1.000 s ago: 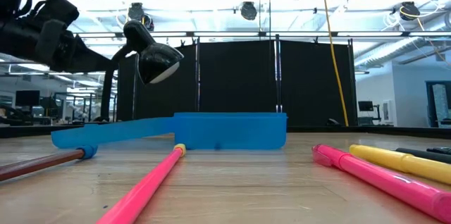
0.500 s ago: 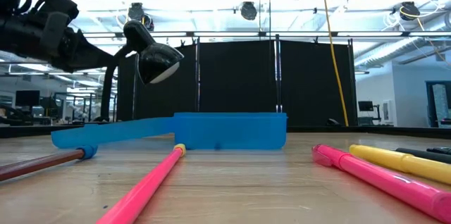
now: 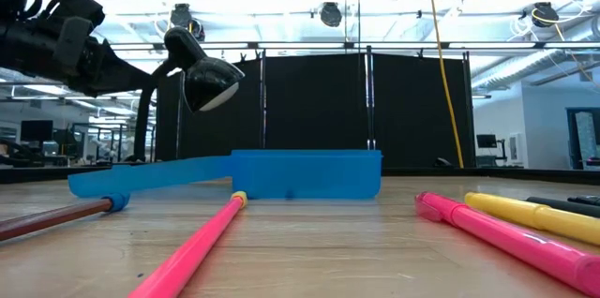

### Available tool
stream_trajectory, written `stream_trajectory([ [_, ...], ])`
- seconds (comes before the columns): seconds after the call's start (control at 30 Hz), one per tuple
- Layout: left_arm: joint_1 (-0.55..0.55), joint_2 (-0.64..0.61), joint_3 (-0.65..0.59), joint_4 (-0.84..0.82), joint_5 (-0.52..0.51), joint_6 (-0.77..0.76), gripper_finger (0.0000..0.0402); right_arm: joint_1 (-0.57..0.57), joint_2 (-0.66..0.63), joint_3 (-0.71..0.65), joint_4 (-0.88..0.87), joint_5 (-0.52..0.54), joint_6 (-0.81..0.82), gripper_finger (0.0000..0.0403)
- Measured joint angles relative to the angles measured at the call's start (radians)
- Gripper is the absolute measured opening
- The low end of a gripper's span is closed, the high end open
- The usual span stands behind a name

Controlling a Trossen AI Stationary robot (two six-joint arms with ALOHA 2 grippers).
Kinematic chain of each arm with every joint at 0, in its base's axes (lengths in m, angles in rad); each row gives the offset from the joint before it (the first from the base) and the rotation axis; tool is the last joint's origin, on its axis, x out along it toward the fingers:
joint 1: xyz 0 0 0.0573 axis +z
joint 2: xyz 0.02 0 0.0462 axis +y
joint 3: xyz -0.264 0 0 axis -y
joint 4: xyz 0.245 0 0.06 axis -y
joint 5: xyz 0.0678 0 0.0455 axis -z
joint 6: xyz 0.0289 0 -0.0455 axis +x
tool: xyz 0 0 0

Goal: Pick & place school supplies into a supply box
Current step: Put the black pen into the blue box

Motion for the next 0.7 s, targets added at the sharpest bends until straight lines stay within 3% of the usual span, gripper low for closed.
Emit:
stream_trajectory([
  [0.33,0.000,0.000,0.000,0.000,0.000,-0.001,0.0049,-0.020,0.000,-0.005,-0.020,-0.001,0.085,0.0155],
  [0.53,0.000,0.000,0.000,0.000,0.000,-0.001,0.0049,-0.042,0.007,-0.005,-0.022,-0.002,0.089,0.0159],
  [0.7,0.000,0.000,0.000,0.000,0.000,0.004,0.0049,-0.045,0.032,-0.005,-0.062,-0.071,0.104,0.0143],
])
